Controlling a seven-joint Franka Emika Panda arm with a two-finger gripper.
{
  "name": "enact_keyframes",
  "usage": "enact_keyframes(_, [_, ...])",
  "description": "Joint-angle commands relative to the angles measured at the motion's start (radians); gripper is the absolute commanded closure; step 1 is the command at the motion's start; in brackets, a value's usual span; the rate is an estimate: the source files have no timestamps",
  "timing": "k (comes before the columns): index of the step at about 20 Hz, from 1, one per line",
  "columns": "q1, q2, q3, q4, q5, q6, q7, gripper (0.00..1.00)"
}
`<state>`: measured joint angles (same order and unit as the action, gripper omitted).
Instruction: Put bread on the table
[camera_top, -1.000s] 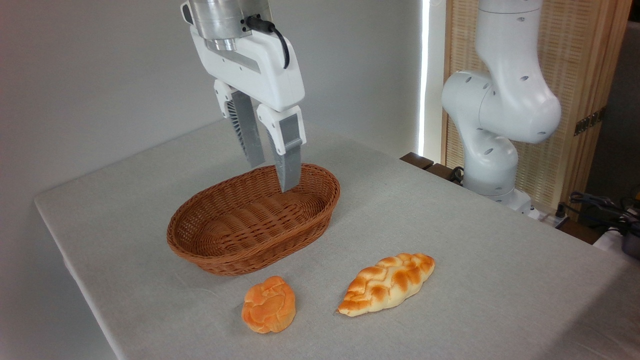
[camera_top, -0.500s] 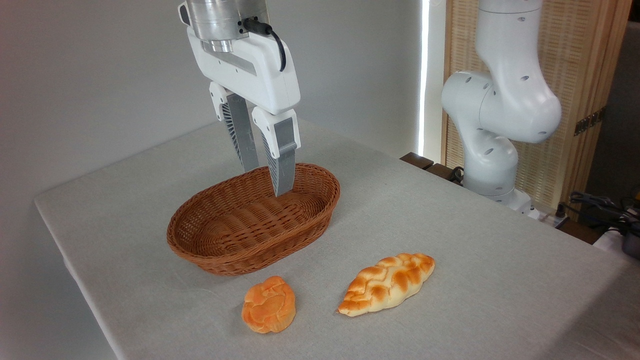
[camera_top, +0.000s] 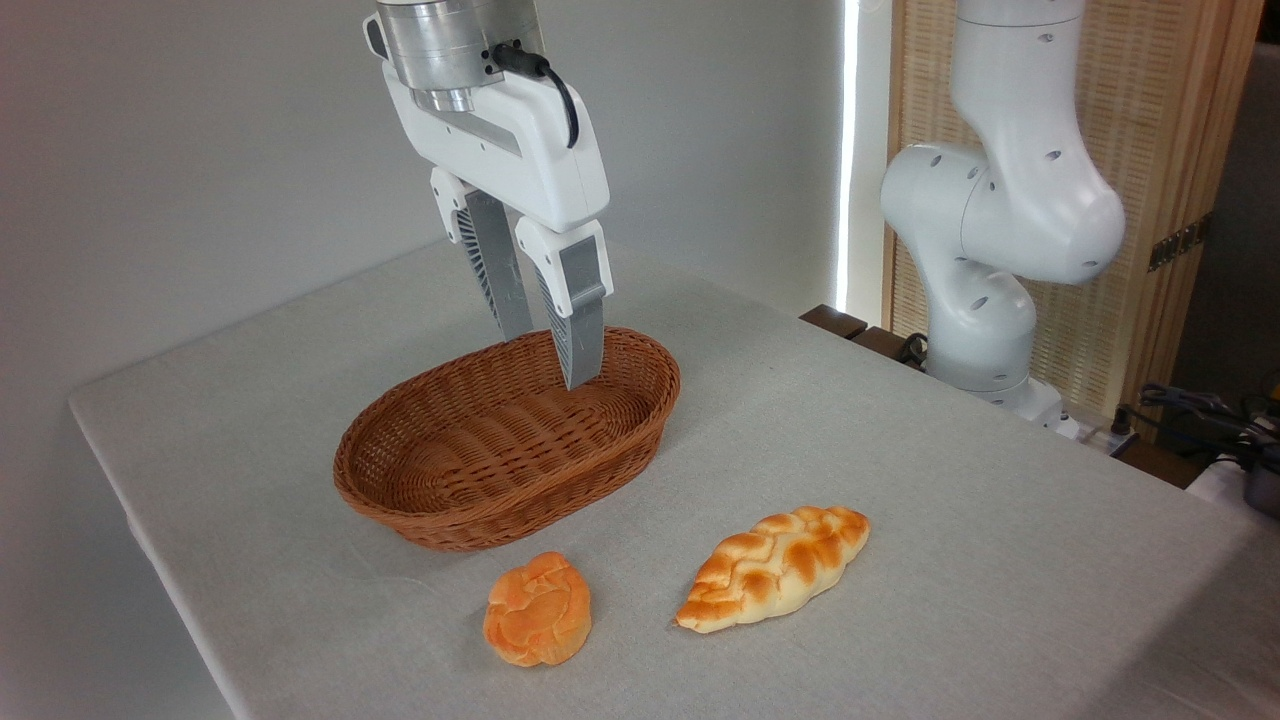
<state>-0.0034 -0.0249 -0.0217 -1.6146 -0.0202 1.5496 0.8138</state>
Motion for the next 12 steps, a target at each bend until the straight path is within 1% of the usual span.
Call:
enact_keyframes(1, [0.007,-0.018,-0.009,-0.016,0.008,0.013,0.015,0.0])
enact_keyframes(2, [-0.001,-0.018,-0.007,-0.018,0.006,0.027,0.011,0.0])
enact_keyframes(5, [-0.003,-0.018,0.005,-0.018,0.0,0.047,-0.013,0.0])
enact_keyframes(6, [-0.013,-0.018,0.017,-0.018,-0.001,0.049,-0.022,0.0])
enact_keyframes(7, [-0.033,-0.018,0.028,-0.018,-0.001,0.049,-0.031,0.0])
enact_keyframes(8, [-0.039,-0.018,0.038,-0.018,-0.001,0.049,-0.036,0.0])
enact_keyframes(12, [-0.041,-0.018,0.04,-0.016,-0.004,0.049,-0.048,0.0])
